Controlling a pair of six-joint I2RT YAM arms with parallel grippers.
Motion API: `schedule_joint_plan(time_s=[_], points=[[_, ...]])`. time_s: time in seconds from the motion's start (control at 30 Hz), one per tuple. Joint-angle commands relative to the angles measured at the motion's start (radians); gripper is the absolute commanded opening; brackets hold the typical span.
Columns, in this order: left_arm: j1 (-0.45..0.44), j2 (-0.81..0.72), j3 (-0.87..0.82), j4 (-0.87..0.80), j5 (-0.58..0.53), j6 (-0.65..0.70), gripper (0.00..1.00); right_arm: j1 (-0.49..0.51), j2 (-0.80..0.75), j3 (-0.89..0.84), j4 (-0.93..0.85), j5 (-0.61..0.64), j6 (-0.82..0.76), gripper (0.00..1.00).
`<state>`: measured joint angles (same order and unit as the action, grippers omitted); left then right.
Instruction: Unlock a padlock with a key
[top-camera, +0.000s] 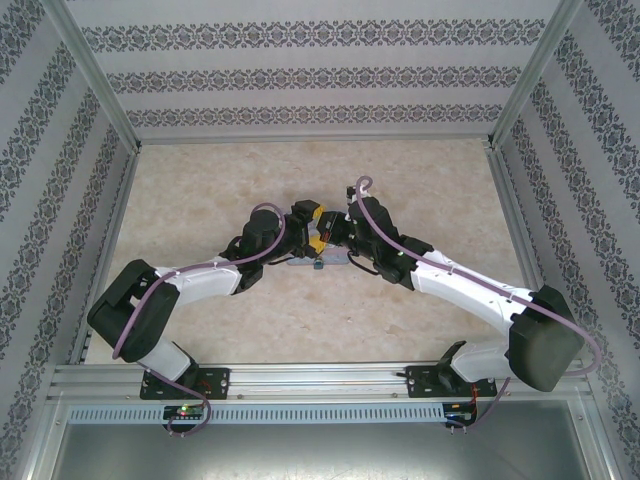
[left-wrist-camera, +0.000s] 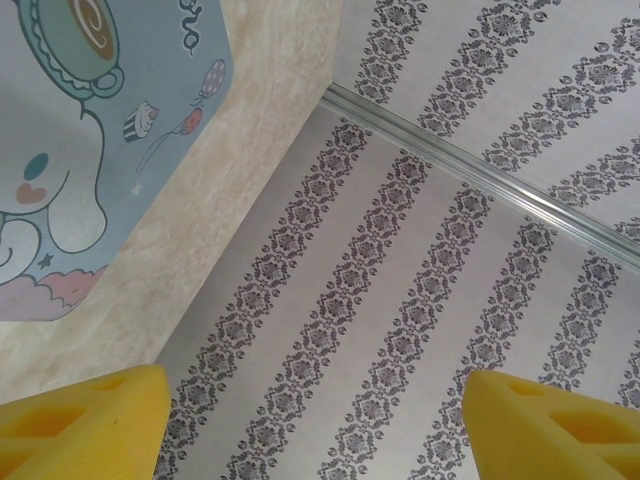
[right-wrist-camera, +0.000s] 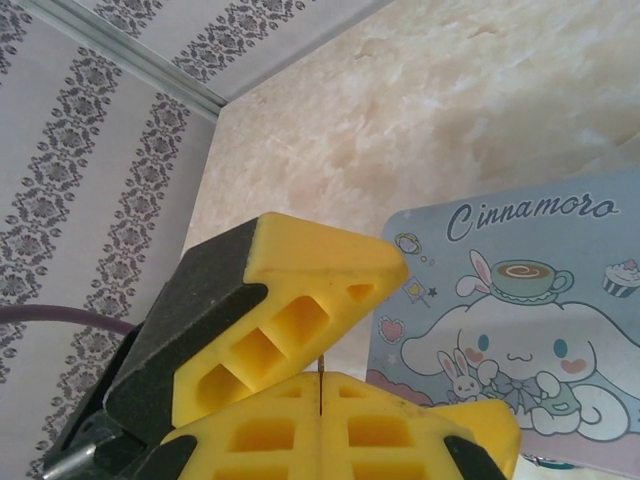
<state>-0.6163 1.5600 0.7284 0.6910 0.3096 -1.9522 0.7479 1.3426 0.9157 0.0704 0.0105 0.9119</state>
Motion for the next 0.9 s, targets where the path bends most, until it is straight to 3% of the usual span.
schedule_joint_plan(time_s=[0.0, 0.37, 0.87], points=[[-0.014, 0.011, 0.012, 0.065, 0.002, -0.018, 0.77, -0.008, 0.02, 0.021, 0.043, -0.001, 0.023, 0.0], [-0.015, 0.005, 0.004, 0.082, -0.01, -0.021, 0.5, -0.012, -0.001, -0.064, 0.077, 0.029, 0.058, 0.0], [-0.014, 0.016, -0.02, 0.071, -0.022, -0.005, 0.48, -0.036, -0.051, -0.111, 0.078, 0.044, 0.068, 0.0]])
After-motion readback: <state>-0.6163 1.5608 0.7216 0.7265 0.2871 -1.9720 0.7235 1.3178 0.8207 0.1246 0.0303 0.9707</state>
